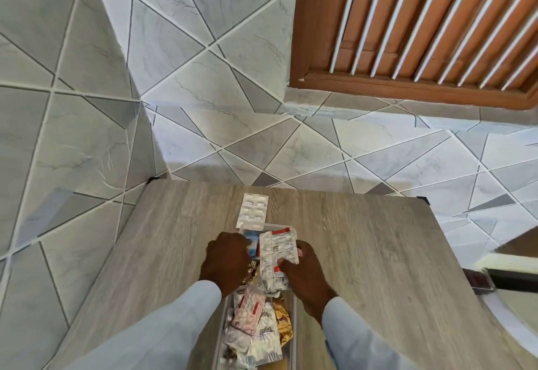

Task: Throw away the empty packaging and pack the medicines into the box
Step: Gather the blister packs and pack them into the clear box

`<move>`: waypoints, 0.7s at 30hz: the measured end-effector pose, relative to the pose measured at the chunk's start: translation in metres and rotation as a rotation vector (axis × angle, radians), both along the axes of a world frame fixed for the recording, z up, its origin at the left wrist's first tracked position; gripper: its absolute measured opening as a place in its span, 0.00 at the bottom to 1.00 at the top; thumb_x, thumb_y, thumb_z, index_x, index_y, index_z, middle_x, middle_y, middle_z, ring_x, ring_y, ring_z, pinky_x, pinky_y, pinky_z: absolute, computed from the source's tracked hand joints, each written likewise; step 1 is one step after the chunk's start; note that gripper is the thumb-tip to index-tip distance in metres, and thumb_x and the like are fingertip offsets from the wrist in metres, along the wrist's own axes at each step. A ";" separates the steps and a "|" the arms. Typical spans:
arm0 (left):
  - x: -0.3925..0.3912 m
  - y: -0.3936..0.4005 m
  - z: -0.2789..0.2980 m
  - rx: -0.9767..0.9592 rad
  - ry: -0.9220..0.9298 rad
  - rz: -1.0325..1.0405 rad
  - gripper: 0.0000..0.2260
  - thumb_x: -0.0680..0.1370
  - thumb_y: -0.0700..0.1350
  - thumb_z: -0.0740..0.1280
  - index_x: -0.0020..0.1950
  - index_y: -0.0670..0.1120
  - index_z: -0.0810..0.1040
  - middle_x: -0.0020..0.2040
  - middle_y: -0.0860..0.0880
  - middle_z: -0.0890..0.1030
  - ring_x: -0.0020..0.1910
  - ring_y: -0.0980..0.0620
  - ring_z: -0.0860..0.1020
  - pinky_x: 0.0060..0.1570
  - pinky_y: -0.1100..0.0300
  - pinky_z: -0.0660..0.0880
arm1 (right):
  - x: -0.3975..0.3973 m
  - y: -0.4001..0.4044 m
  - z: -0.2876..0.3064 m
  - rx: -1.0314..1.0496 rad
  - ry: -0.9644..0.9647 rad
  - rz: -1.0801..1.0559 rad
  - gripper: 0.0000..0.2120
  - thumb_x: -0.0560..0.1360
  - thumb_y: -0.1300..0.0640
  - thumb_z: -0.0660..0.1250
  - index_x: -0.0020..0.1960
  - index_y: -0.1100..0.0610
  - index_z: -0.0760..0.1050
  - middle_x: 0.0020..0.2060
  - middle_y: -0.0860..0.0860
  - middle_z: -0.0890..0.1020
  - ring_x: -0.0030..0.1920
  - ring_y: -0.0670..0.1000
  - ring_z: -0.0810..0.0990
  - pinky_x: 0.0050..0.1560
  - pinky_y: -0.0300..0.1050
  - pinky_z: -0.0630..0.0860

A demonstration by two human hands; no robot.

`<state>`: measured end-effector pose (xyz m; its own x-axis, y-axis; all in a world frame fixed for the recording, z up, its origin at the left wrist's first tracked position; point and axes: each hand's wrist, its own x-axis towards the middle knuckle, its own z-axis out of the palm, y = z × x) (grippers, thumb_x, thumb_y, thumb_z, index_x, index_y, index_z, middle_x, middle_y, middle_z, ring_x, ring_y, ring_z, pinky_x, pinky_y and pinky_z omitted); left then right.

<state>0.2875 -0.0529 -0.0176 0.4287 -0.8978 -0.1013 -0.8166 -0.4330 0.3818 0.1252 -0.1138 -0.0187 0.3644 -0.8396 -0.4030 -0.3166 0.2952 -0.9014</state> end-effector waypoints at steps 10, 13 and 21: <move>-0.022 0.047 -0.037 0.094 -0.176 -0.214 0.32 0.78 0.66 0.40 0.75 0.51 0.61 0.76 0.51 0.61 0.76 0.49 0.49 0.73 0.47 0.42 | 0.006 0.016 -0.002 -0.624 0.756 0.364 0.26 0.78 0.45 0.58 0.73 0.52 0.61 0.71 0.53 0.68 0.70 0.56 0.66 0.69 0.52 0.67; -0.026 0.051 -0.052 0.148 -0.216 -0.217 0.29 0.78 0.65 0.48 0.71 0.50 0.69 0.71 0.49 0.72 0.73 0.45 0.58 0.66 0.40 0.52 | 0.003 0.027 -0.008 -0.721 0.908 0.518 0.25 0.78 0.43 0.51 0.72 0.51 0.64 0.72 0.52 0.68 0.71 0.59 0.66 0.69 0.59 0.65; -0.036 0.056 -0.053 0.046 -0.186 -0.092 0.27 0.80 0.59 0.43 0.74 0.50 0.63 0.74 0.48 0.66 0.75 0.46 0.55 0.69 0.40 0.51 | -0.006 0.029 -0.020 -0.646 0.836 0.543 0.31 0.75 0.40 0.37 0.76 0.47 0.53 0.78 0.48 0.55 0.78 0.56 0.47 0.75 0.62 0.49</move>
<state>0.2513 0.0036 -0.0707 0.3598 -0.9304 -0.0701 -0.9082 -0.3665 0.2023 0.1193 -0.0848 -0.0391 0.5603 -0.7916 -0.2437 -0.8212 -0.4925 -0.2883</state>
